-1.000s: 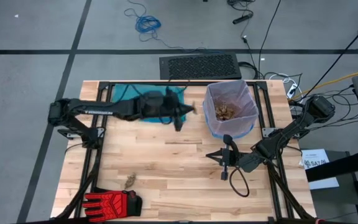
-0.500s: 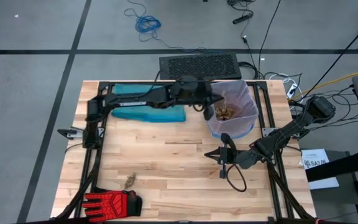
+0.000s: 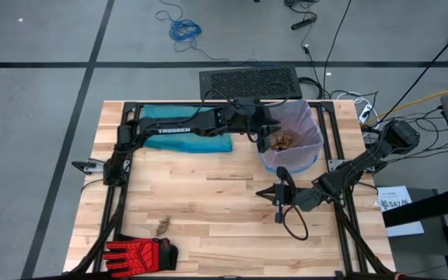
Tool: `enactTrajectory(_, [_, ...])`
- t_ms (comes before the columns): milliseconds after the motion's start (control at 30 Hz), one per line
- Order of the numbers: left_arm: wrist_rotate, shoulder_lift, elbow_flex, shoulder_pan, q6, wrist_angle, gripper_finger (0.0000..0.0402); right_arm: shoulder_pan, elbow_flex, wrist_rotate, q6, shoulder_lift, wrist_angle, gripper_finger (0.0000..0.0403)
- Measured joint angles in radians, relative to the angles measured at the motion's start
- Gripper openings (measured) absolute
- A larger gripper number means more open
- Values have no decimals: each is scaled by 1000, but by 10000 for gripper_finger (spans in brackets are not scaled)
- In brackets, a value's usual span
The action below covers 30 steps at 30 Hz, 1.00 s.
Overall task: Place trash/remove bag and relplace
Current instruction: Put the brown napkin into the trash bin, then move the trash bin to the right
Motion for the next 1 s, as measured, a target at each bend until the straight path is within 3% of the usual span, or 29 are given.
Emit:
enactTrajectory(167, [-11,0,0,-1,1,3,116,0,0,0,0,0,0,0])
enactTrajectory(367, [-29,-25,4,0,72,-23,118,1,0,0,0,0,2,0])
enactTrajectory(533, [-164,-100,33,-21,145,-226,100,9,0,0,-36,-3,21,0])
enactTrajectory(667, [-306,-172,37,-55,176,-394,50,17,8,3,-70,-23,25,0])
enactTrajectory(767, [-345,-219,37,-79,173,-518,9,24,20,4,-101,-43,20,0])
enactTrajectory(1000, [-493,-252,22,-145,65,-836,2,64,24,58,-146,-129,-43,0])
